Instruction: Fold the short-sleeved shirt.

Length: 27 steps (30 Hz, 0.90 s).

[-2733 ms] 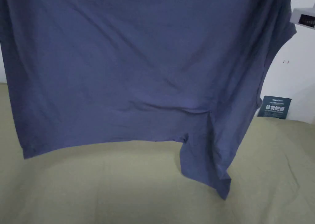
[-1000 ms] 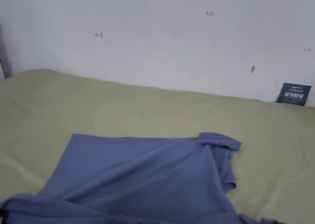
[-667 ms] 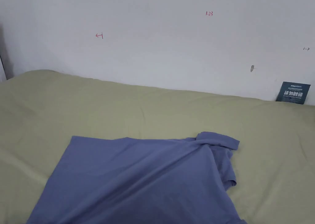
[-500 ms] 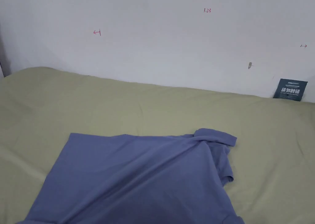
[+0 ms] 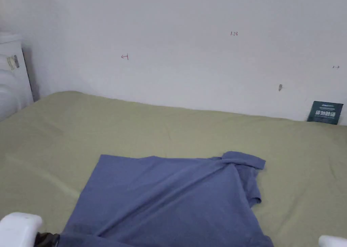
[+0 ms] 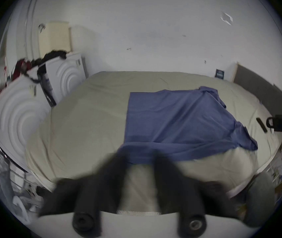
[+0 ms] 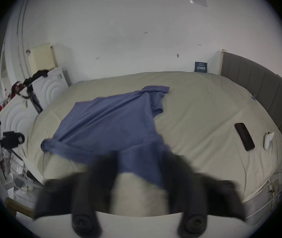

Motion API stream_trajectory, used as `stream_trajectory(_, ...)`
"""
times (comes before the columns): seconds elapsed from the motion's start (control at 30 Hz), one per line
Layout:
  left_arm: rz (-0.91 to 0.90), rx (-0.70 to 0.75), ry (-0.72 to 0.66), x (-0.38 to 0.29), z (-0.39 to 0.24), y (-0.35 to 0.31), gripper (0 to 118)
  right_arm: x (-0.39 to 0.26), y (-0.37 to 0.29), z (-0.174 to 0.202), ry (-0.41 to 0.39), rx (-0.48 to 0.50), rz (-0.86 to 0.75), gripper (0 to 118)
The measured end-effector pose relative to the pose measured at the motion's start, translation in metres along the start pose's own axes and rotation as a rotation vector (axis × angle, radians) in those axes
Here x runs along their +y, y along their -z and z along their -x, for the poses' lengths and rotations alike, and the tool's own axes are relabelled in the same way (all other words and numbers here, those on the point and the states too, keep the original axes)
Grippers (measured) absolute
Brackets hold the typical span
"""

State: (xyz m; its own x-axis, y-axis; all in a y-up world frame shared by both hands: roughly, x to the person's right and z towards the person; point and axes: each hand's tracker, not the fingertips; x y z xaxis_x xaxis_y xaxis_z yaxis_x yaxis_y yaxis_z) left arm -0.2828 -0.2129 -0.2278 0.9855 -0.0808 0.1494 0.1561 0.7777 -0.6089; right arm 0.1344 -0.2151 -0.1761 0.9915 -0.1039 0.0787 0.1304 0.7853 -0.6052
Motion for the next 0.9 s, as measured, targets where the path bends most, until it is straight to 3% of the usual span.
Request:
stream_trajectory(0.03, 0.0, -0.018, -0.001, -0.002, -0.007, -0.002, 0, -0.007, -0.002, 0.011, -0.043, -0.016, 0.028, 2)
stream_trajectory(0.13, 0.01, -0.05, -0.025, -0.011, -0.024, -0.016, 0, -0.03, -0.011, 0.034, -0.107, 0.011, 0.043, 1)
stream_trajectory(0.23, 0.06, -0.016, -0.031, -0.016, -0.03, -0.017, 0, -0.052, -0.013, 0.046, -0.083, 0.044, 0.085, 1)
stream_trajectory(0.33, -0.006, -0.007, -0.053, -0.02, -0.04, -0.025, 0, -0.063, -0.012, 0.05, -0.068, 0.052, 0.108, 1)
stream_trajectory(0.53, 0.002, -0.058, -0.099, -0.011, -0.02, -0.023, 3, -0.049, -0.014, 0.04, -0.059, 0.054, 0.08, 1)
stream_trajectory(0.57, -0.012, -0.064, -0.137, -0.007, -0.01, -0.02, 24, -0.045, -0.015, 0.038, -0.057, 0.053, 0.072, 1)
stream_trajectory(0.63, -0.035, -0.065, -0.152, 0.002, 0.016, -0.009, 93, -0.036, -0.016, 0.031, -0.067, 0.044, 0.053, 1)
stream_trajectory(0.67, -0.053, -0.052, -0.152, 0.006, 0.024, 0.001, 109, -0.033, -0.015, 0.027, -0.067, 0.036, 0.041, 1)
stream_trajectory(0.77, -0.032, -0.044, -0.032, 0.004, 0.055, 0.038, 118, -0.024, -0.008, 0.013, -0.04, 0.023, 0.032, 1)
stream_trajectory(0.9, 0.178, -0.058, -0.03, -0.012, 0.076, 0.098, 118, -0.02, -0.003, -0.007, -0.009, -0.011, 0.032, 1)
